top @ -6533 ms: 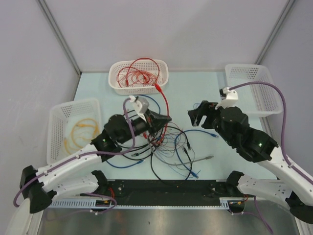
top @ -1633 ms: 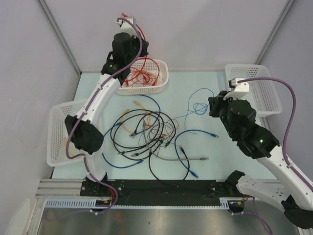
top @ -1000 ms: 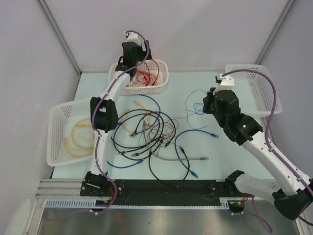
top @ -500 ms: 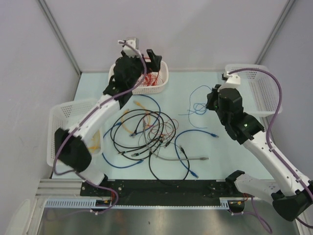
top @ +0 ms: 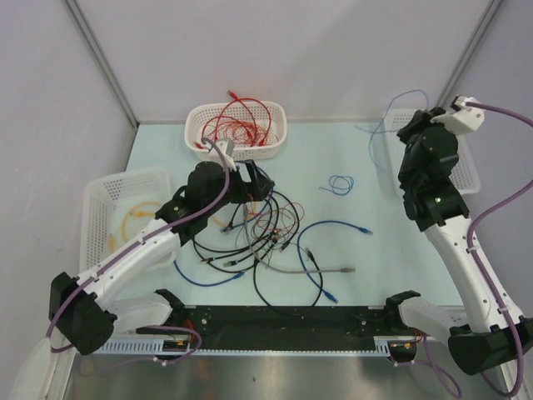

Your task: Untangle the cables

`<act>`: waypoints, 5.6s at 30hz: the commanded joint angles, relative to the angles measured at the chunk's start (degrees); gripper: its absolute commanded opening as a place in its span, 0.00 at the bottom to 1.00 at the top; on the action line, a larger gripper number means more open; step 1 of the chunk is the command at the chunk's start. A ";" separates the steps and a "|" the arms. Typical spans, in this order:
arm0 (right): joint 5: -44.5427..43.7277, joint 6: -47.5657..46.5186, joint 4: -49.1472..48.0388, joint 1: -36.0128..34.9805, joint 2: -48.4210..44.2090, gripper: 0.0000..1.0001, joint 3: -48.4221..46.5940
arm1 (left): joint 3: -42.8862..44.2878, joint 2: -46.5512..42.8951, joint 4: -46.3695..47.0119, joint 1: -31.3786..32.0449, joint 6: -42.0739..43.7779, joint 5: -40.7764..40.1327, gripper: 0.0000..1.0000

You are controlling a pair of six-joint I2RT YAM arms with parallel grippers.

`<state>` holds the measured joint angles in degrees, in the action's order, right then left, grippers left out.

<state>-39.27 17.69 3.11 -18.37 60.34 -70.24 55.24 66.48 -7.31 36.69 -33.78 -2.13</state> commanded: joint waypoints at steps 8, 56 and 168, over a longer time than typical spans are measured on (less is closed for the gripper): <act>-8.28 -3.46 -3.48 11.40 11.46 0.00 -19.75 | -8.57 -15.14 -8.15 1.46 -2.60 4.15 1.00; 30.47 10.87 22.18 3.79 35.72 0.84 -10.71 | -17.71 -20.59 -11.32 1.37 -4.89 6.00 1.00; 23.63 22.74 15.18 17.93 15.86 0.00 -14.93 | -25.72 -31.23 -7.09 1.46 -10.87 5.65 1.00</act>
<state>-11.53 37.69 25.52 -1.19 75.02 -84.42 28.97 37.95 -12.88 37.89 -44.62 4.51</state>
